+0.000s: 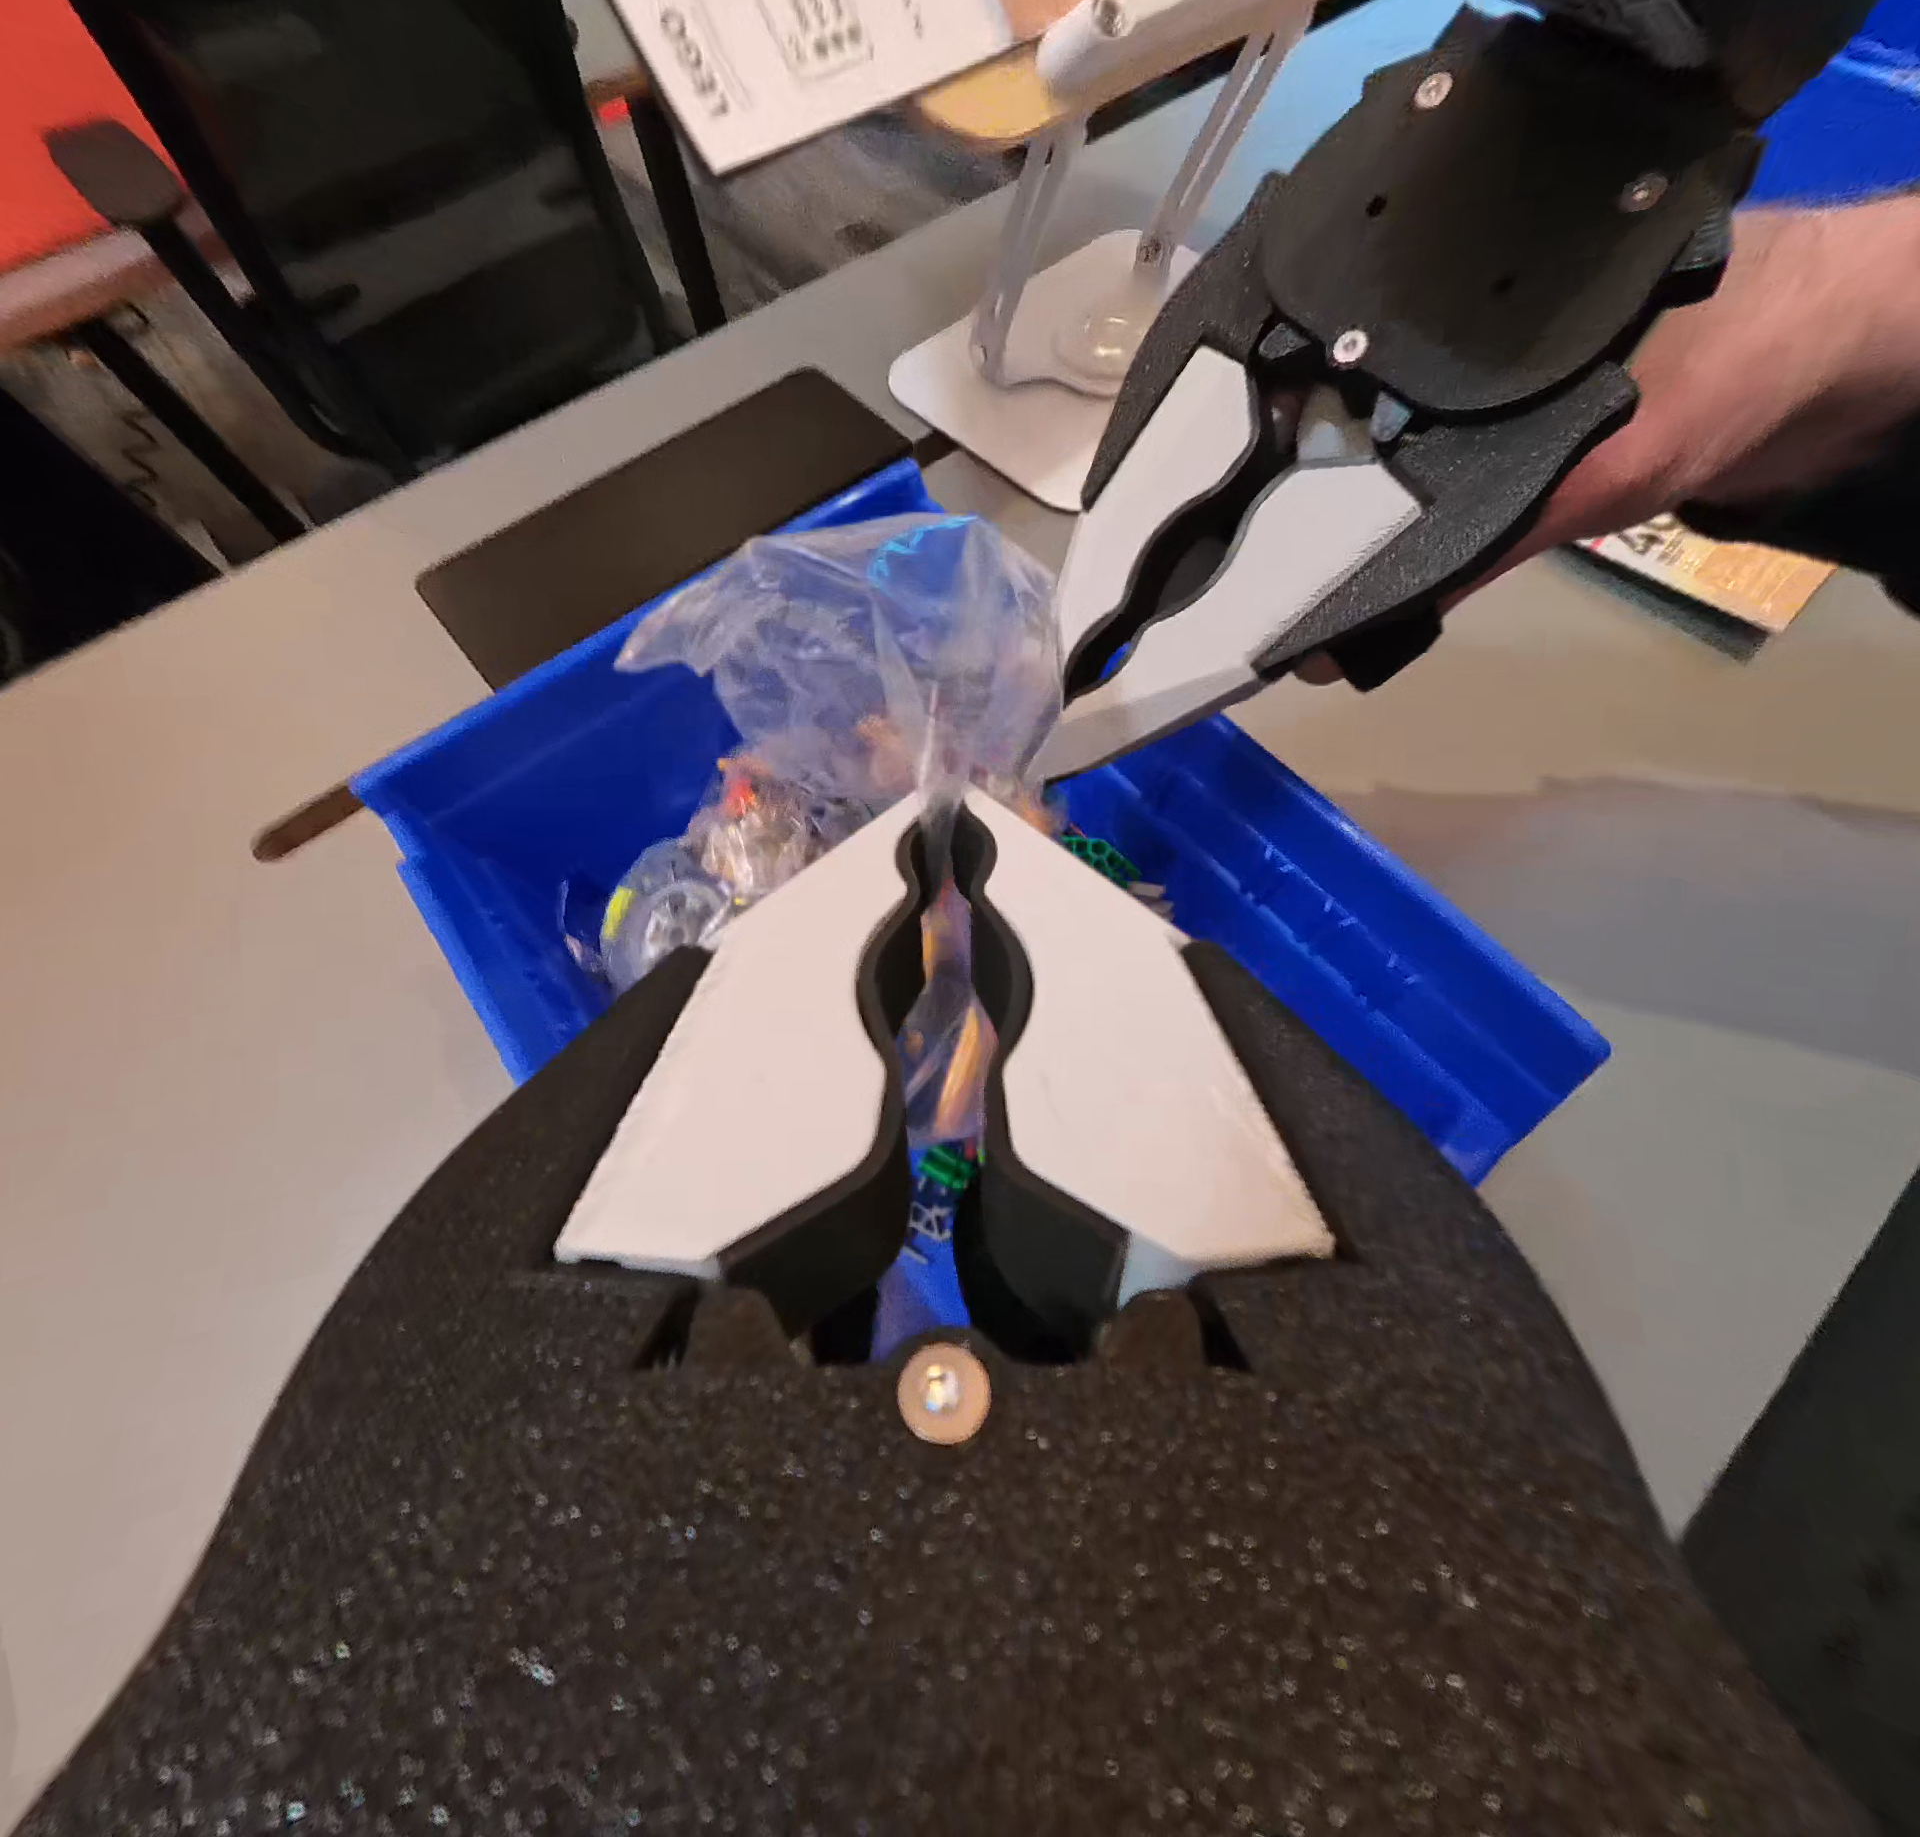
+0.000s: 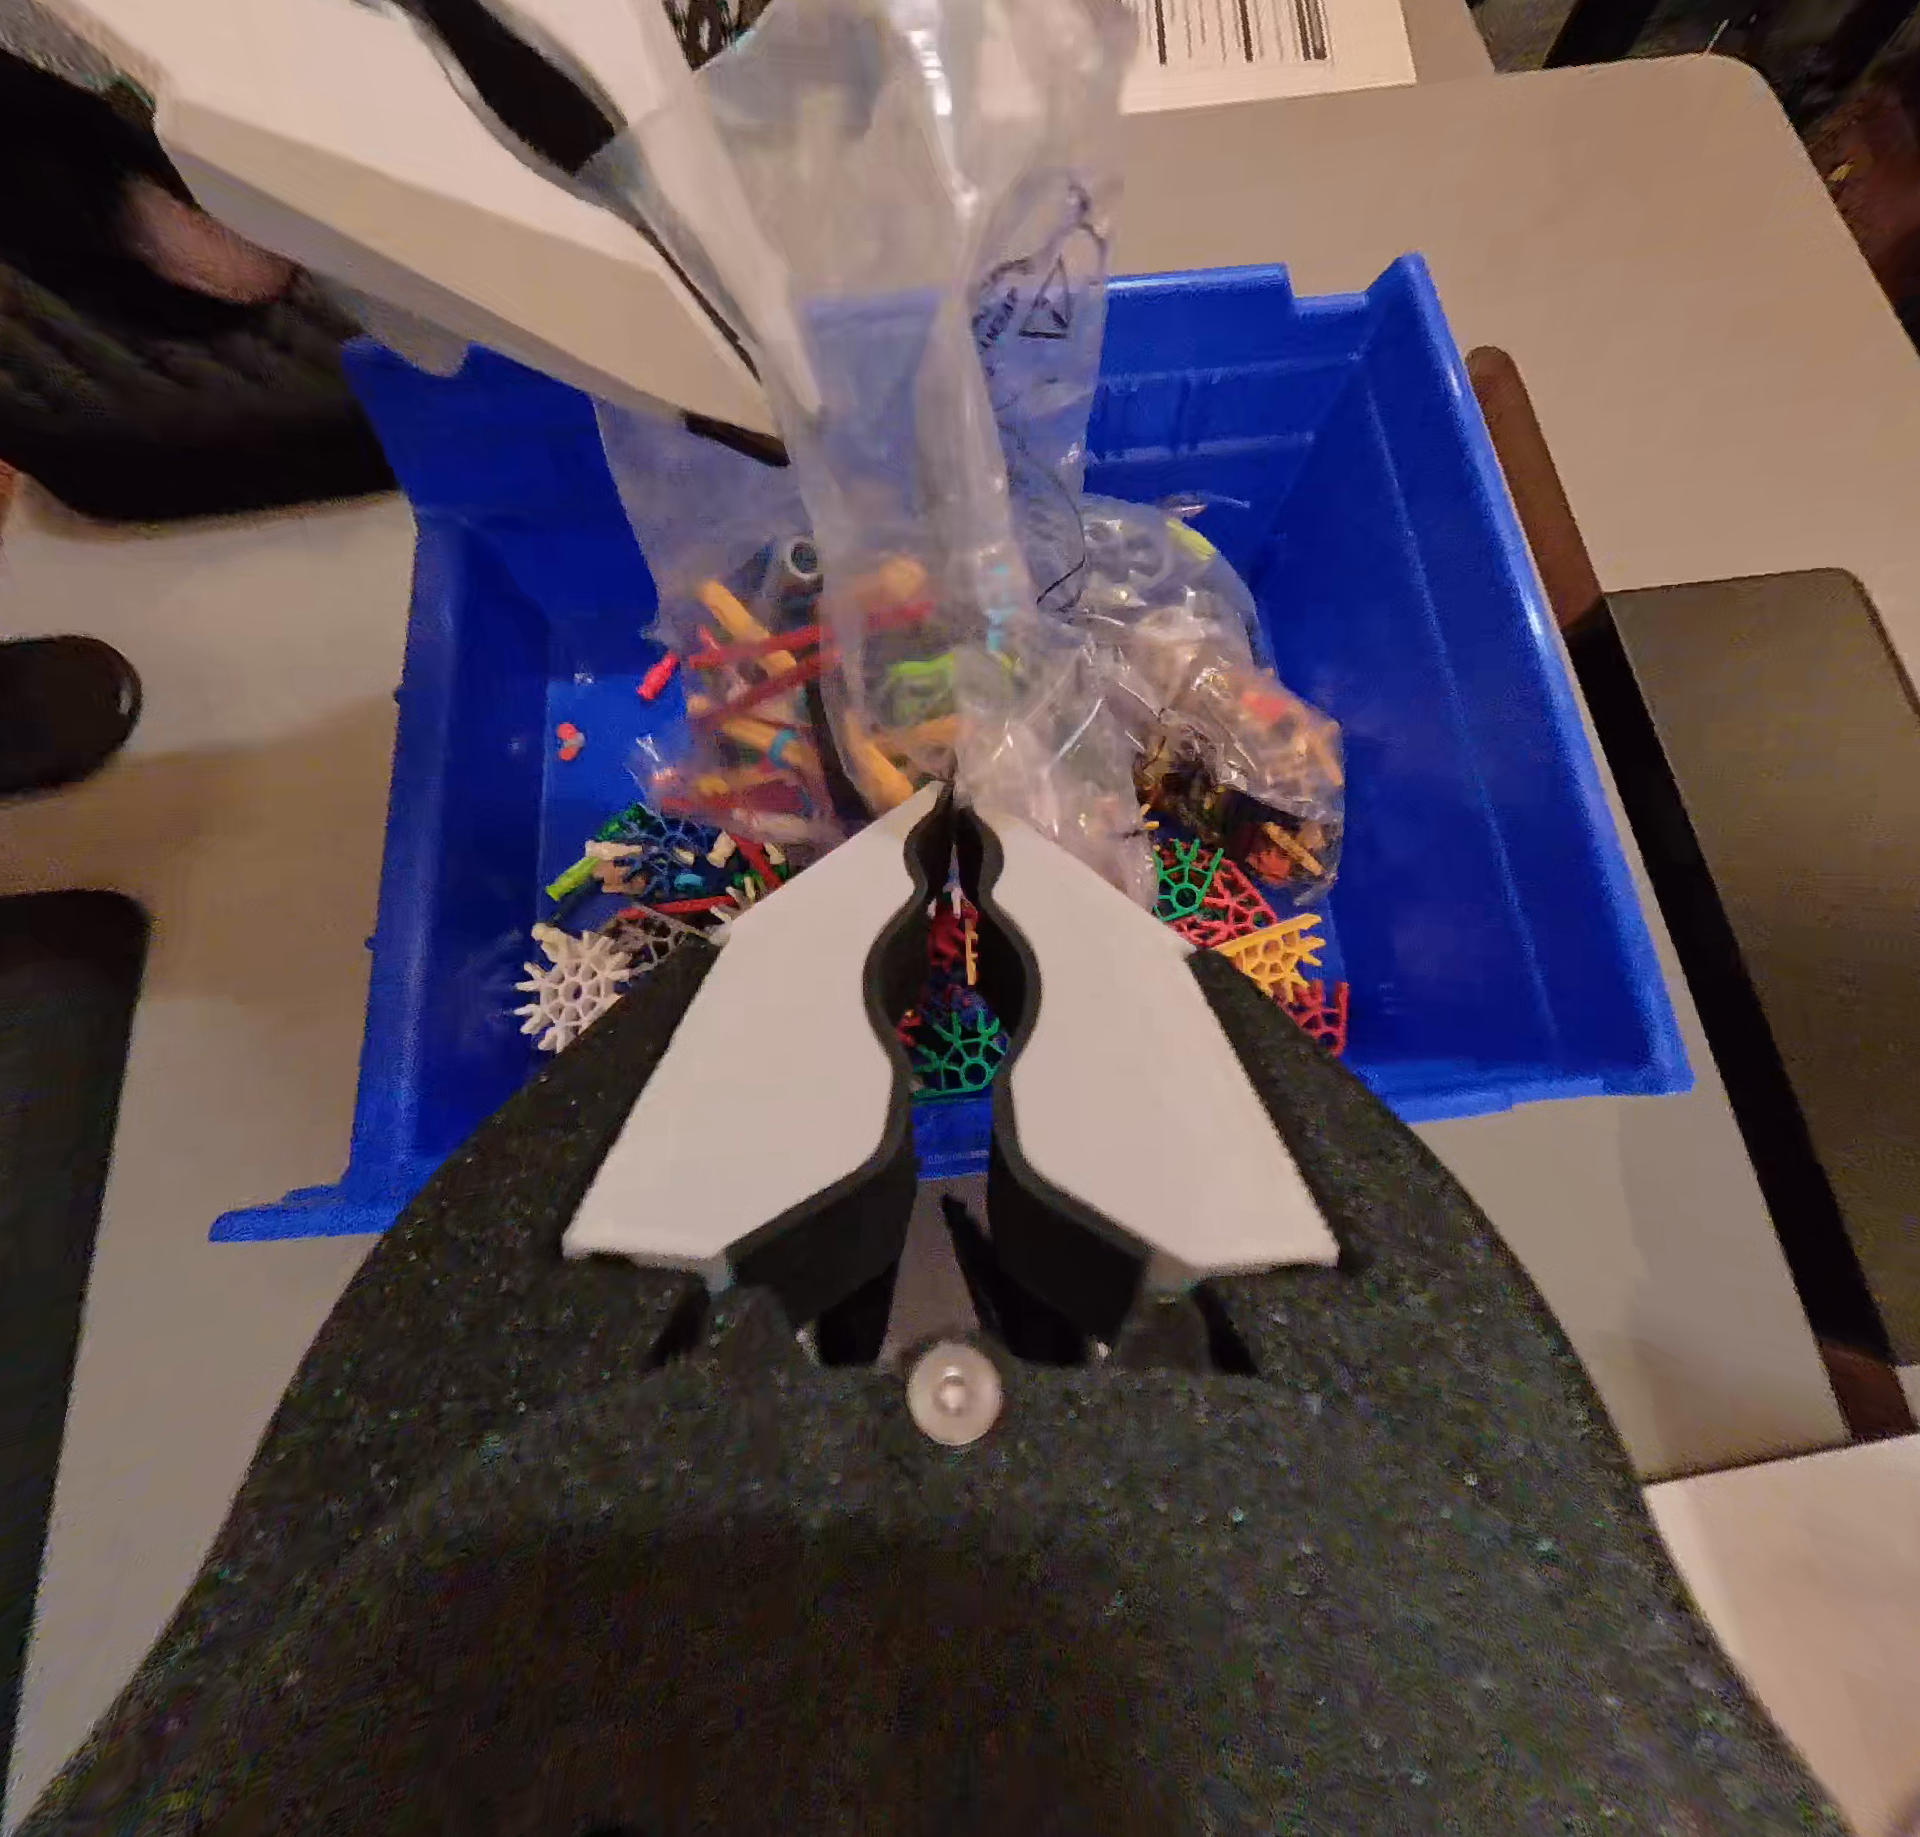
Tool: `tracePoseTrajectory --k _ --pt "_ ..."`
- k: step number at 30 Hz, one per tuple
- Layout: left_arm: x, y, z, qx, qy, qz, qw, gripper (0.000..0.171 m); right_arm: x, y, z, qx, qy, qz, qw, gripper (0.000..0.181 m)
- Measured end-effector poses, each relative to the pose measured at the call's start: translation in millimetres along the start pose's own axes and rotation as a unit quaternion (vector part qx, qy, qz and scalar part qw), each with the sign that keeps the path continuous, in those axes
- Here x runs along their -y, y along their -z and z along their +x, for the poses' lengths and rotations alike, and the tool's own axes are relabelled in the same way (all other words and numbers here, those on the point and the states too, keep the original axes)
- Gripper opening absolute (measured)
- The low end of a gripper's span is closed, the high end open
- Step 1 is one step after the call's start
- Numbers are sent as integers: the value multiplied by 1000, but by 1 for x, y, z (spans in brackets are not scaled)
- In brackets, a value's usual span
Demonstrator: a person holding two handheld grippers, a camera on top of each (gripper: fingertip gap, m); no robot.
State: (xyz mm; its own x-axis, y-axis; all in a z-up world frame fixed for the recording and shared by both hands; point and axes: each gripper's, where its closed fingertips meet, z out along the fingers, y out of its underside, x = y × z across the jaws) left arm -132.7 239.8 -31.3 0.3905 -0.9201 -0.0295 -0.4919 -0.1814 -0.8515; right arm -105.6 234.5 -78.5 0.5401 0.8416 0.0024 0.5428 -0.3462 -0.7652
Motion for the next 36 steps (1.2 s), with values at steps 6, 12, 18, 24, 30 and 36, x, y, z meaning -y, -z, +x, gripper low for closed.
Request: tracePoseTrajectory --k 6,12,18,24,30,36 --pt "13 2 -4 17 -24 -5 1000 0 12 3 -2 6 -5 18 1000 0" --pt "23 4 2 26 -43 0 999 0 11 4 -1 -4 -4 13 1000 0" --pt "24 6 3 23 -39 11 999 0 23 13 -8 -2 -10 59 998 0" --pt "11 -2 1 22 -15 -8 1000 0 1 4 1 -11 -41 21 999 0" --pt "19 4 -12 10 51 30 998 0 -3 20 -5 3 -81 41 996 41" --pt "51 20 -8 -30 83 88 992 0 3 20 -15 29 -110 79 990 57"
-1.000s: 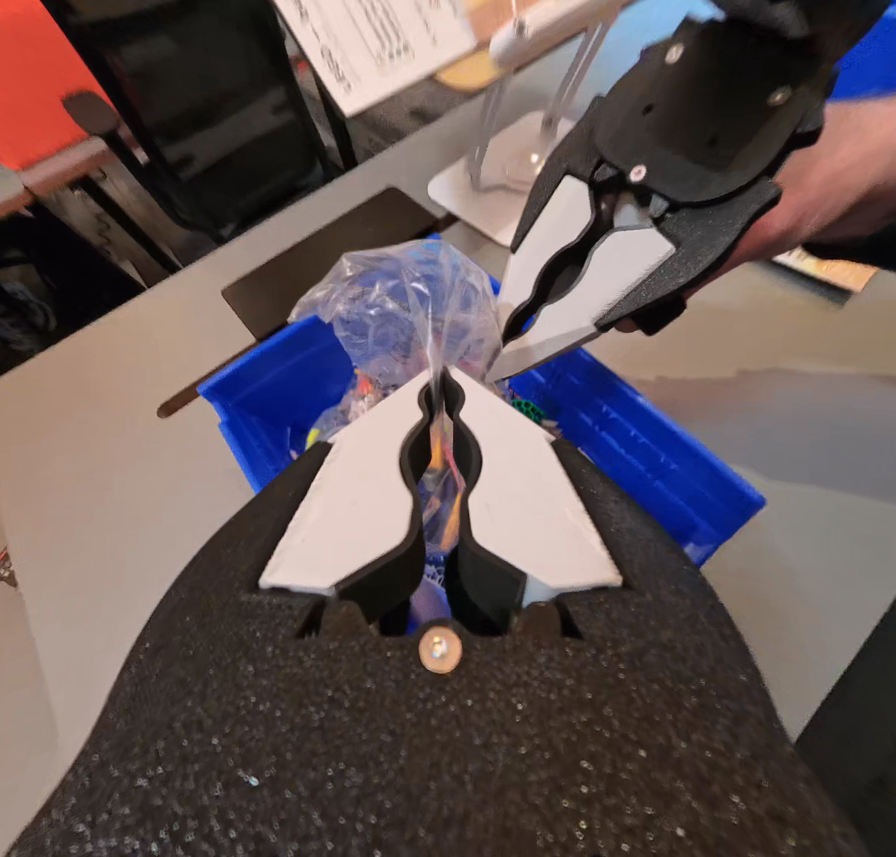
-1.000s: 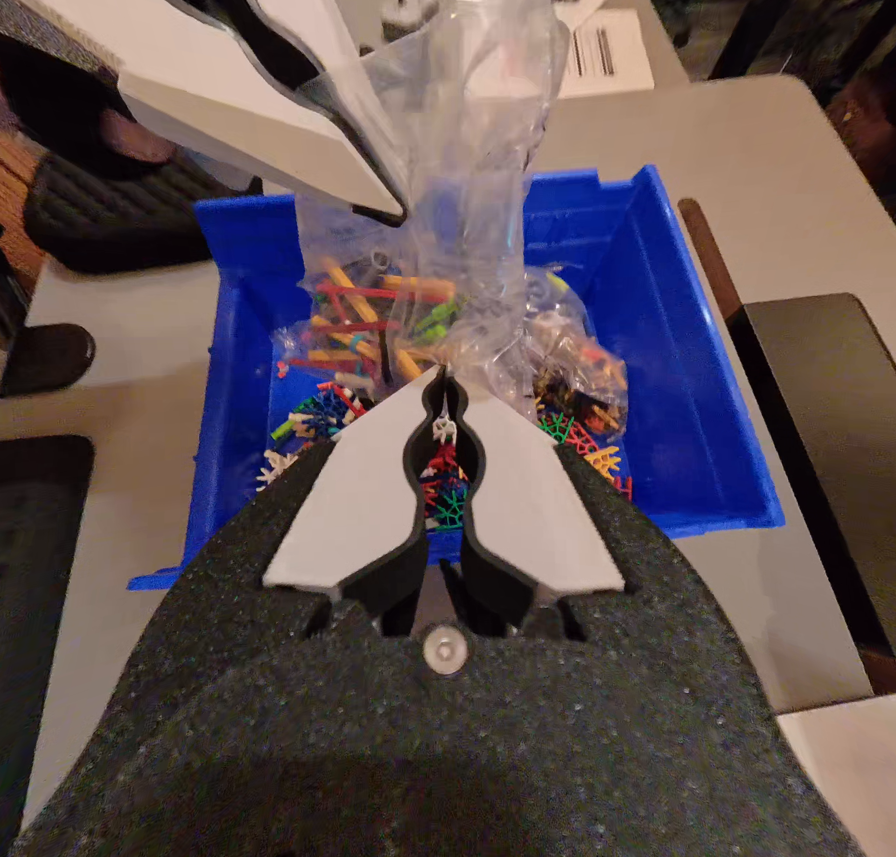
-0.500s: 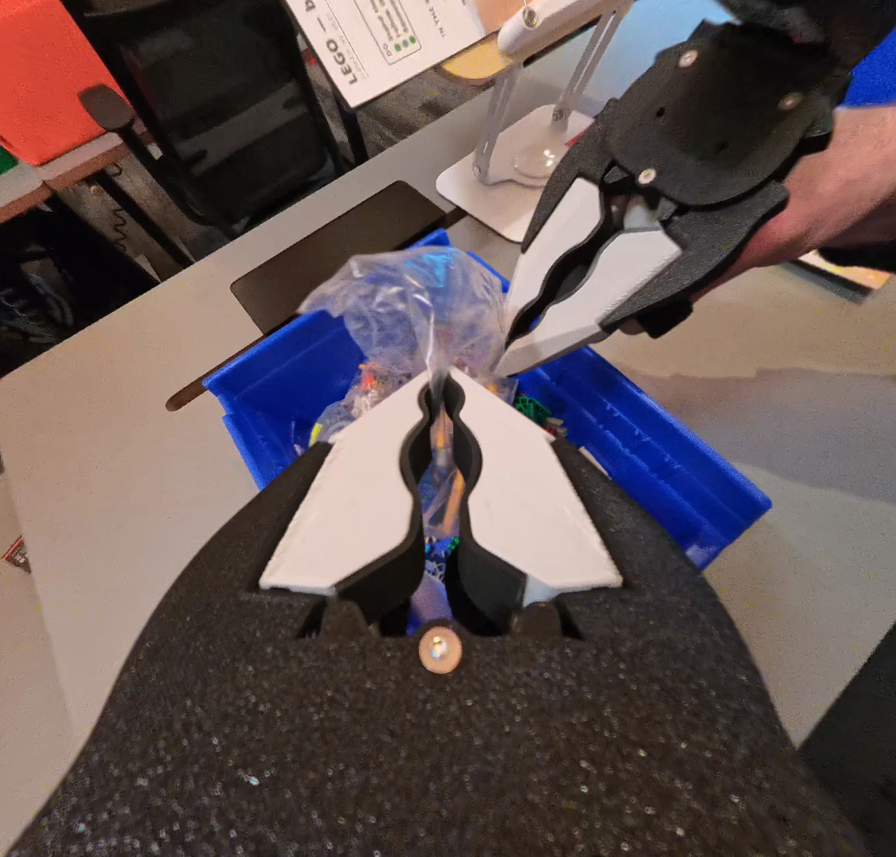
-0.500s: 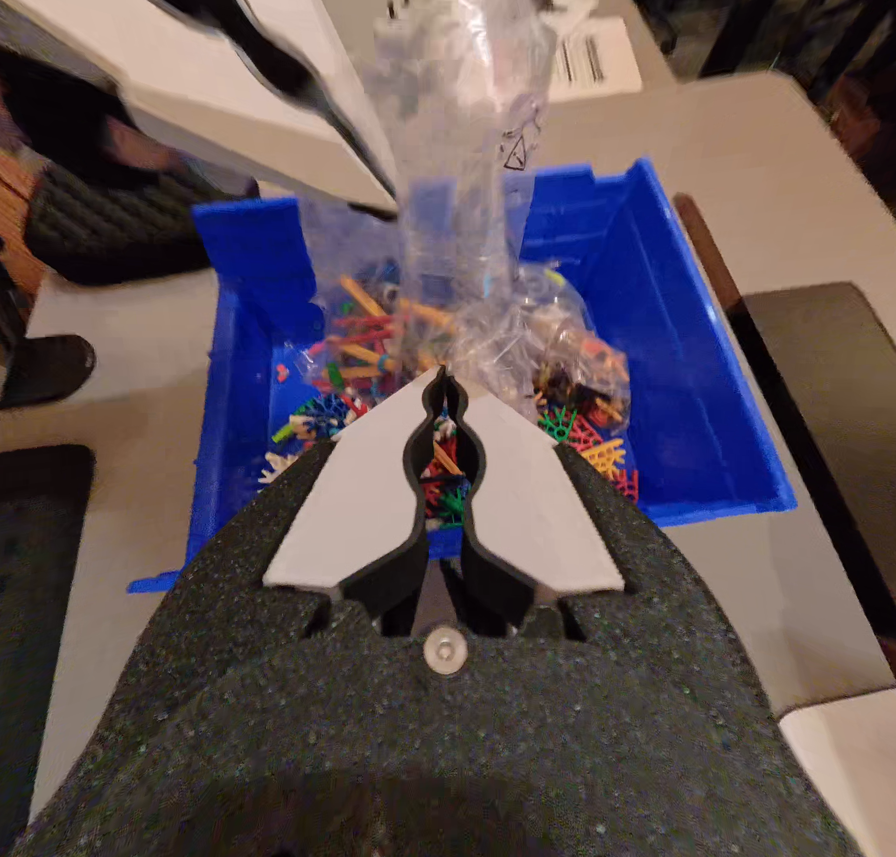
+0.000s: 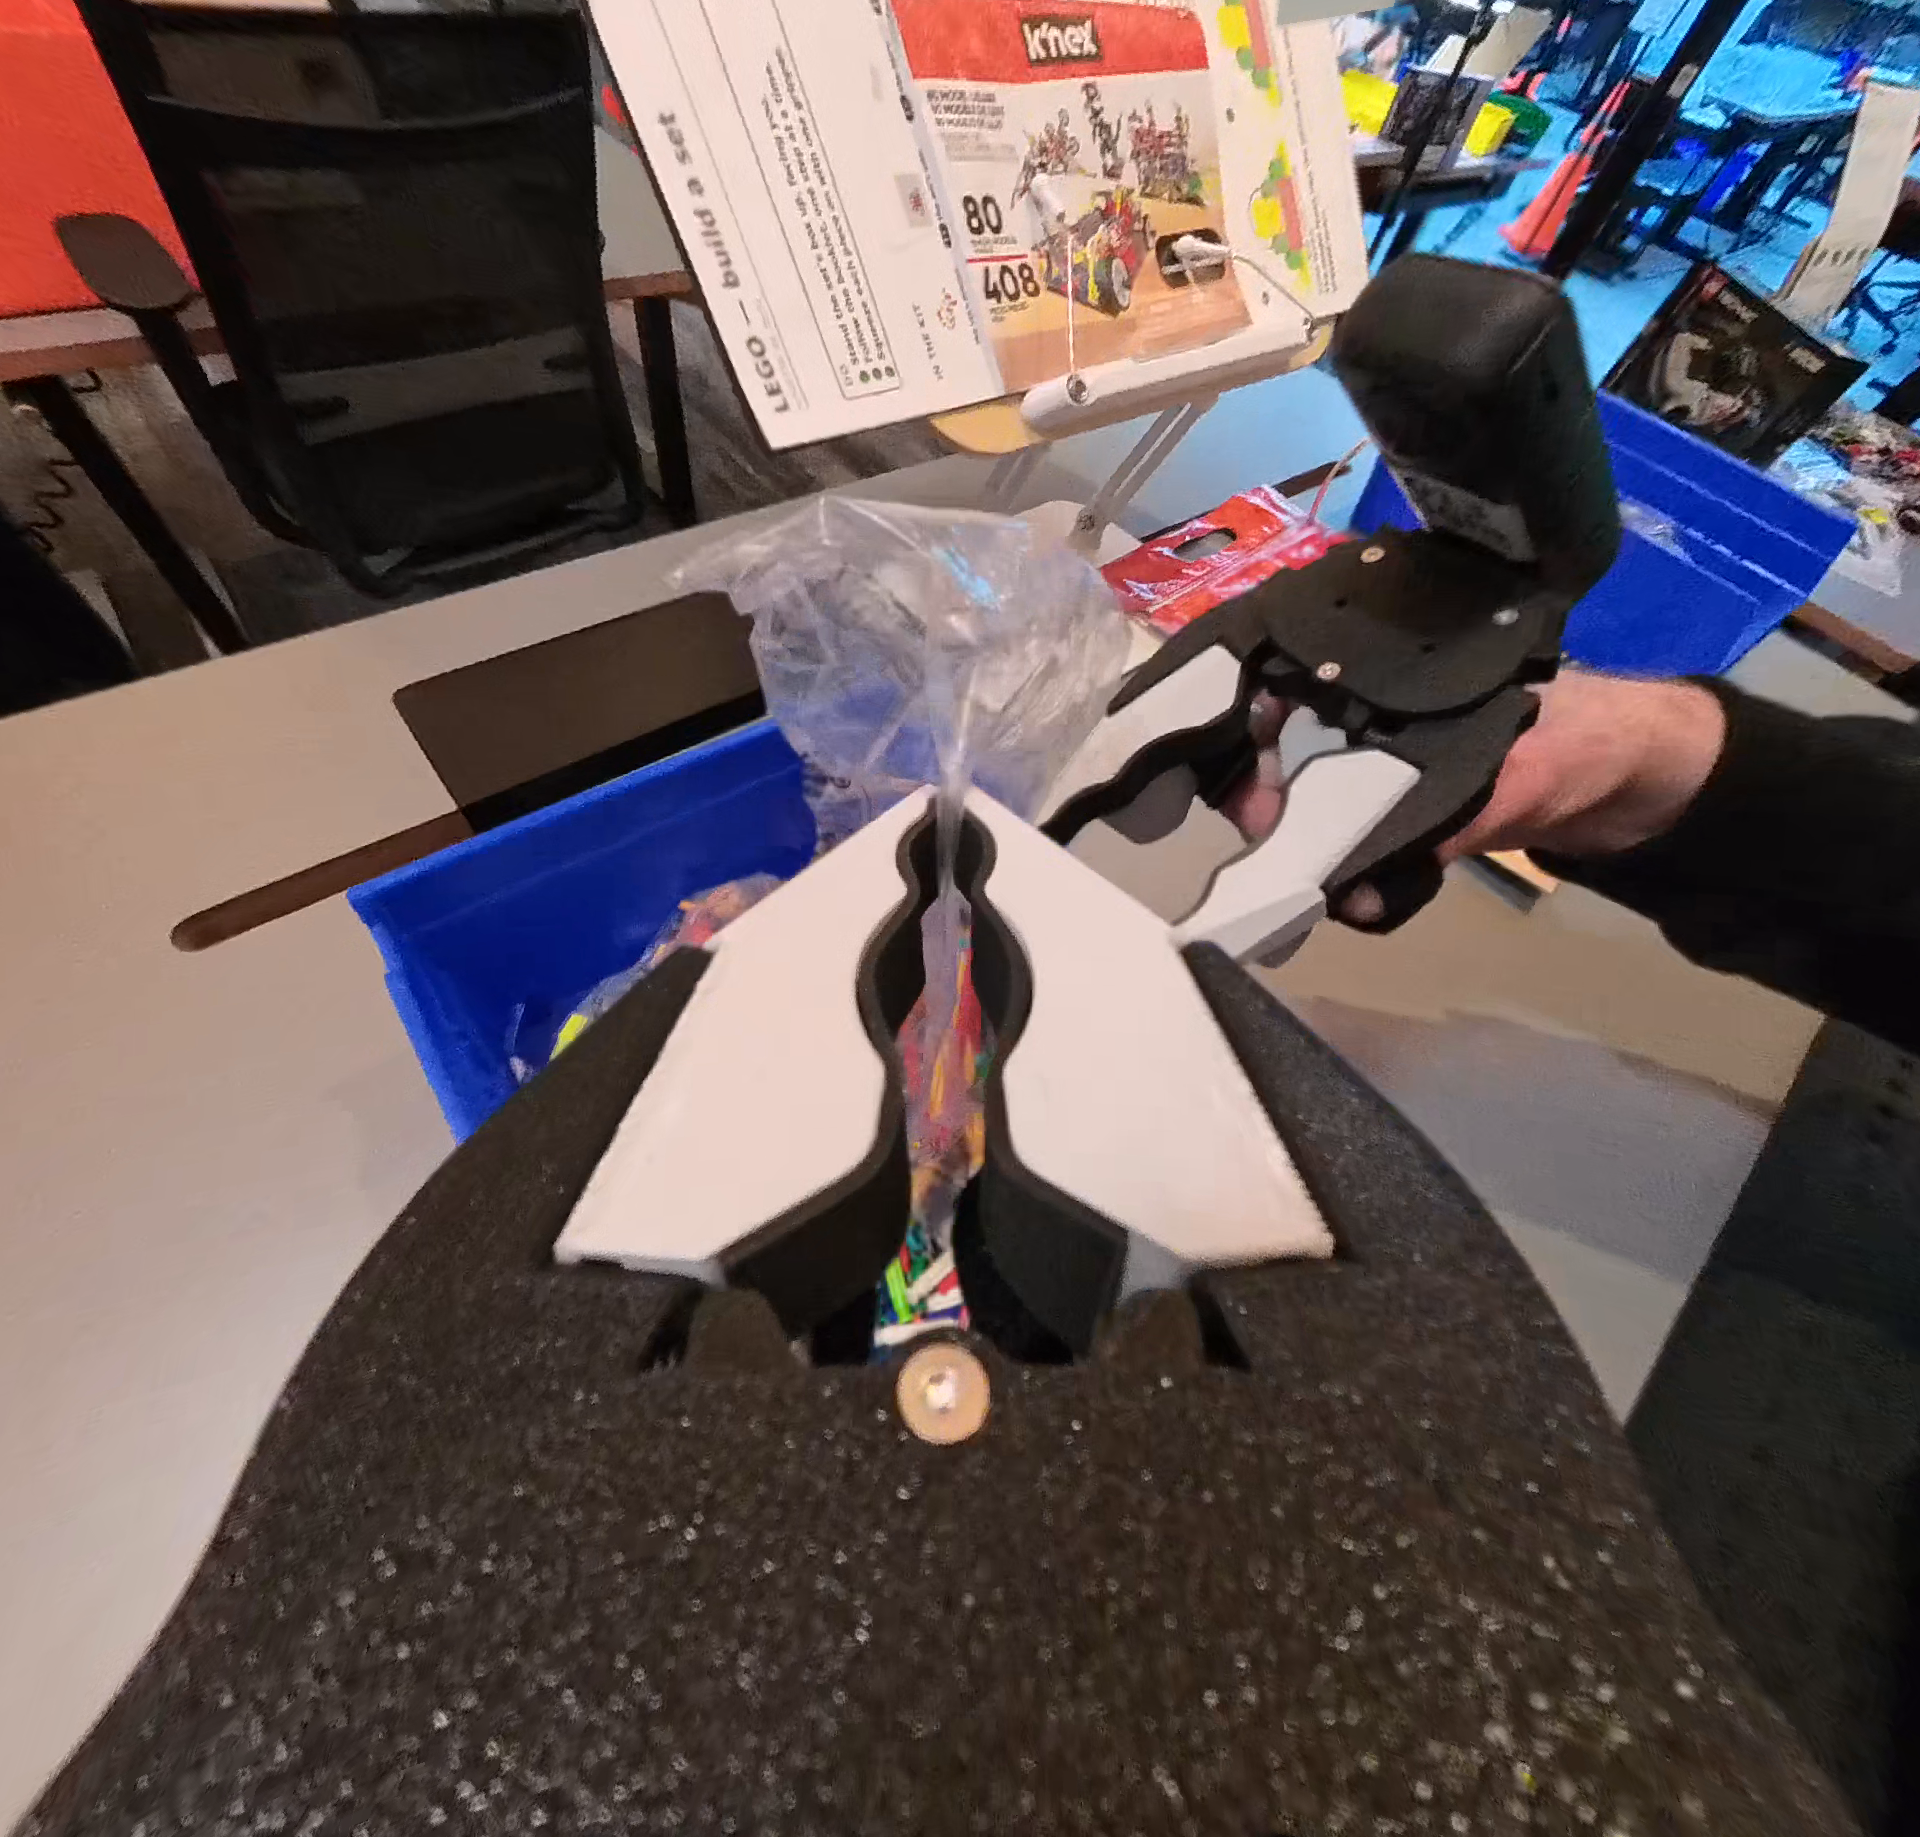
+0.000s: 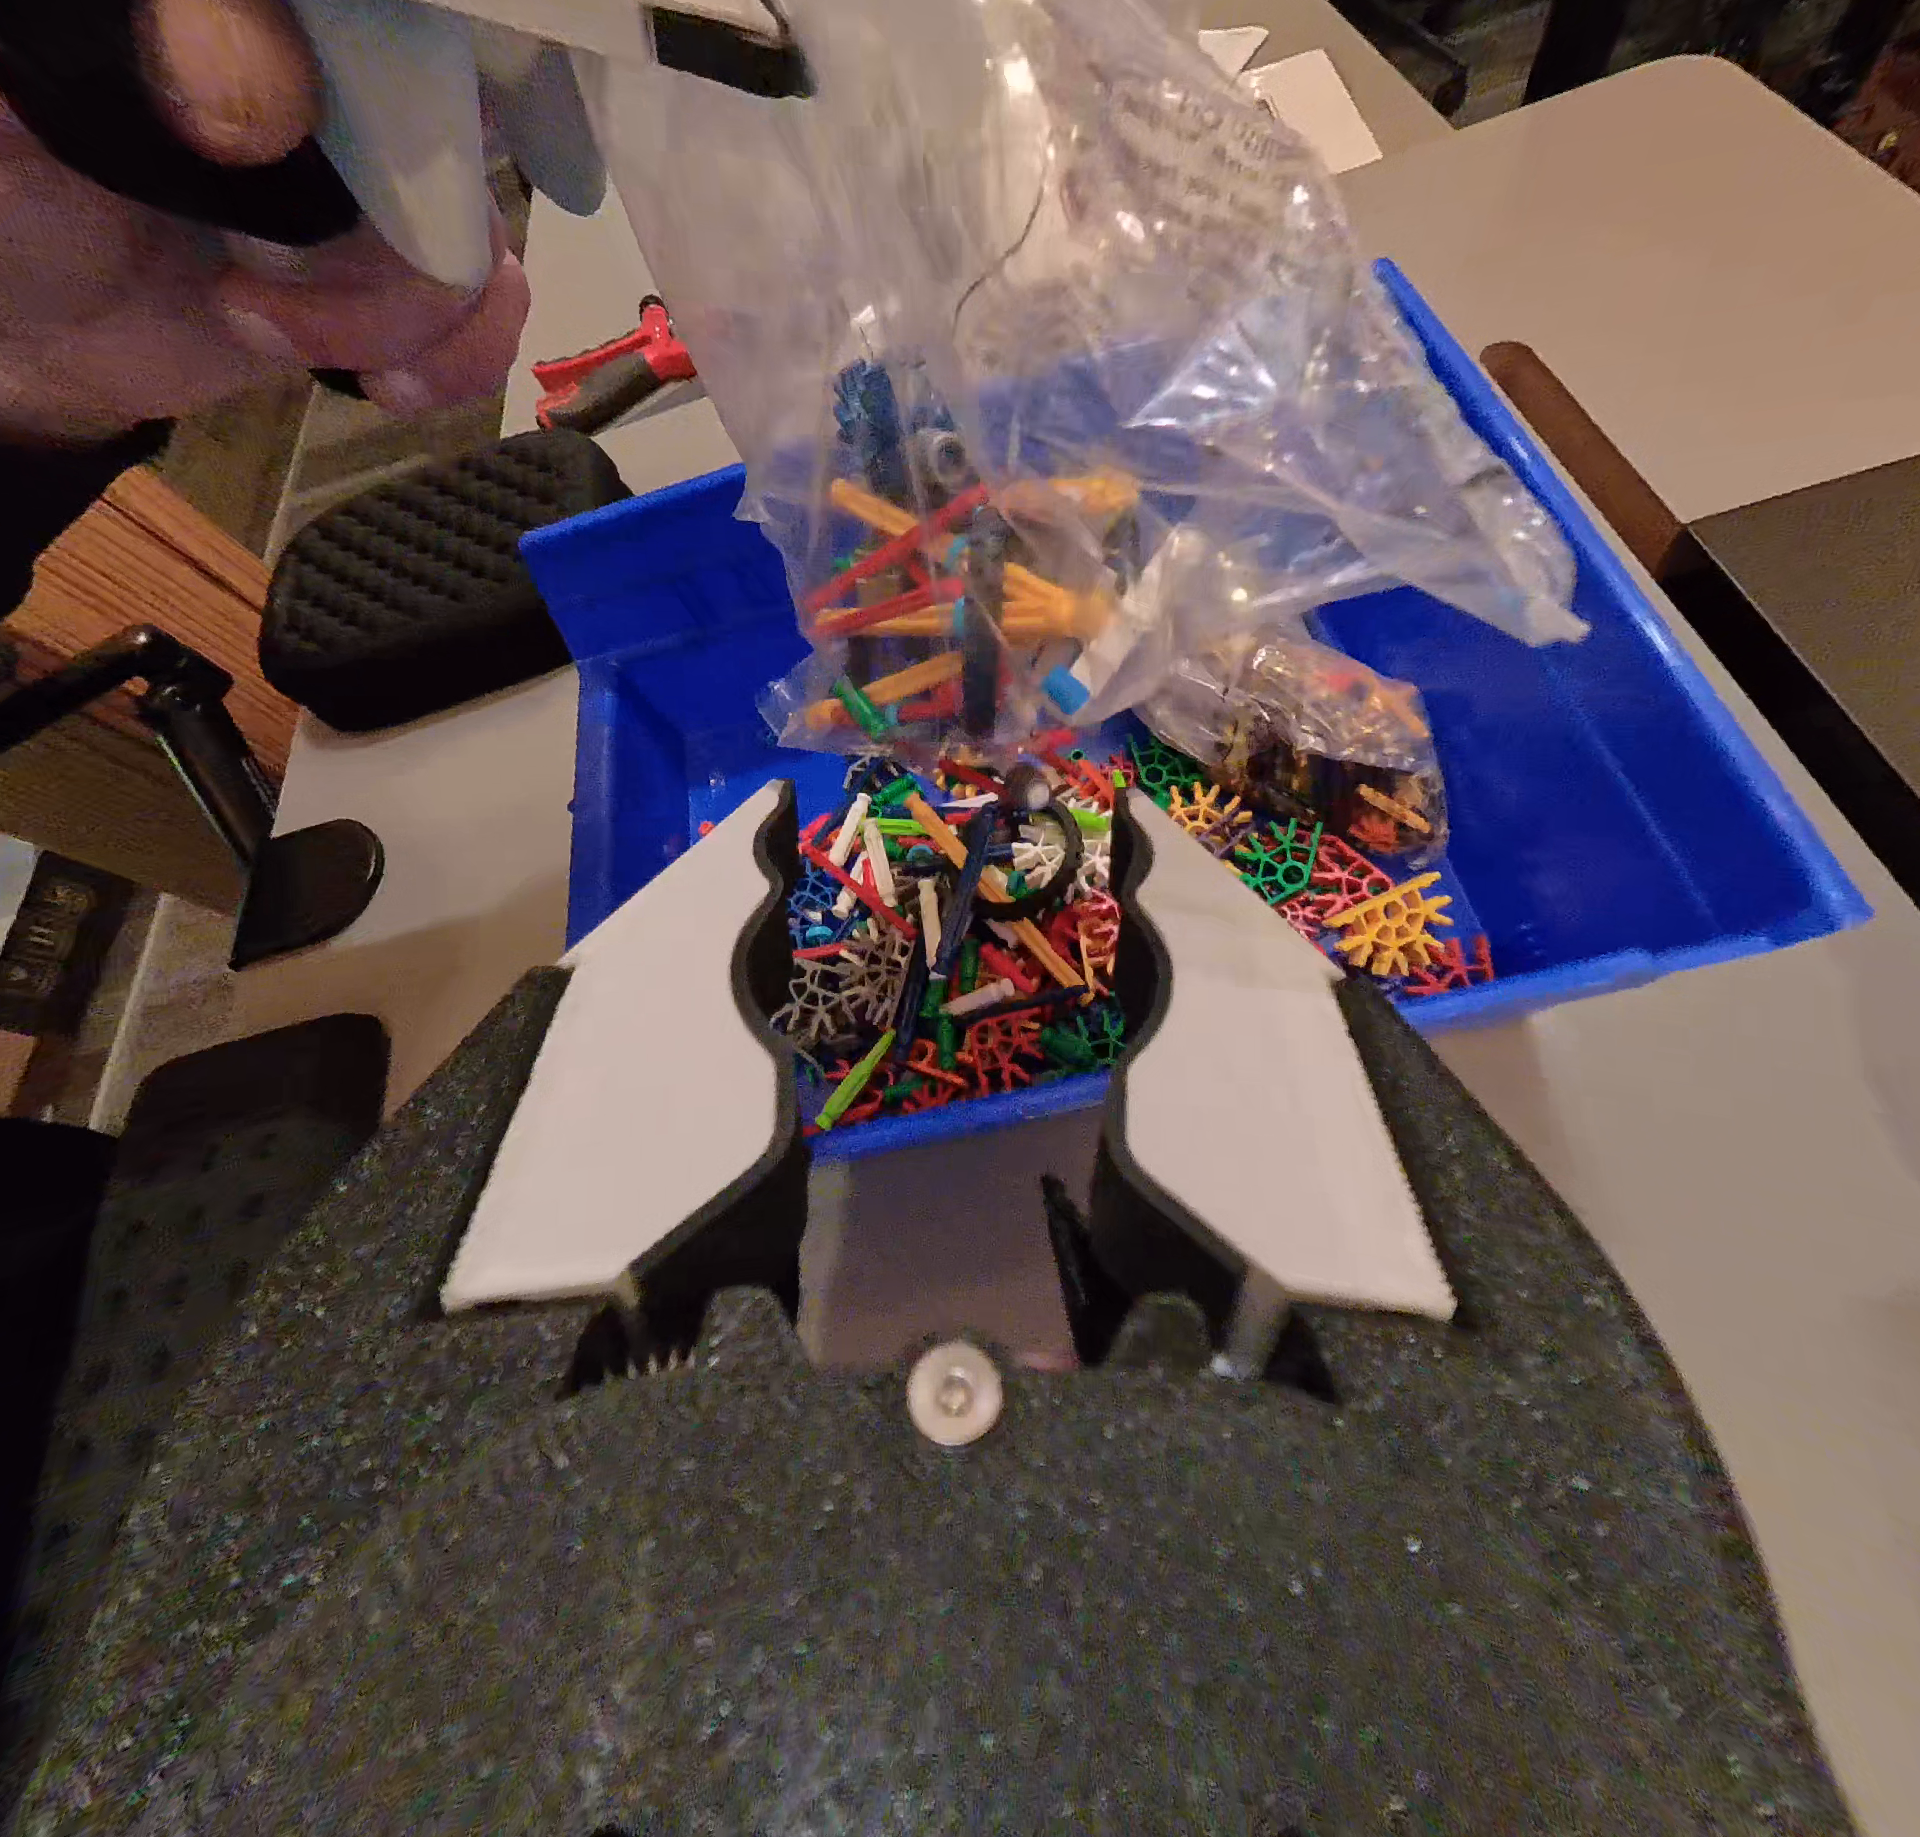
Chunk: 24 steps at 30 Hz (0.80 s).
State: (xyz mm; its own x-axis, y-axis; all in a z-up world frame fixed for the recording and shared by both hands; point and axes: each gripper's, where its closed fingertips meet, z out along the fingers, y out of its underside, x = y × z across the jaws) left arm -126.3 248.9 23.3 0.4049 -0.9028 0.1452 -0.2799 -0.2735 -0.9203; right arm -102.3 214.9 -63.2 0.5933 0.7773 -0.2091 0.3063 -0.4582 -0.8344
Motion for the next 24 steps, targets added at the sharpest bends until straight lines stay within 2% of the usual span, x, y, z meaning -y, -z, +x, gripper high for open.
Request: tracePoseTrajectory --k 3,4,6,7,10,12,15,19,22,24 --pt "4 -2 5 -9 0 -3 1000 0 10 -11 0 8 -26 26 999 50" --pt "3 -2 7 -12 -3 -5 1000 0 12 -14 3 6 -35 32 999 43" --pt "2 -3 8 -13 -4 -8 1000 0 17 -16 3 14 -43 51 998 16" --pt "2 -2 8 -15 -2 -4 1000 0 20 -16 3 19 -51 65 996 9" --pt "3 3 5 -14 0 8 1000 0 26 -14 -3 52 -66 90 992 6" --pt "2 8 1 -14 14 19 1000 18 29 -13 -7 78 -87 106 987 5" --pt "-8 18 -5 -14 21 24 999 35 31 -9 -3 88 -106 126 982 3" --pt "-37 26 -15 -7 55 -2 998 53 32 -5 -2 99 -113 143 978 2" --pt "-54 23 -20 -5 58 -13 998 49 31 -7 -5 109 -112 142 977 2" --pt "-65 18 -25 4 55 -30 998 36 31 -9 -7 117 -114 142 976 1"
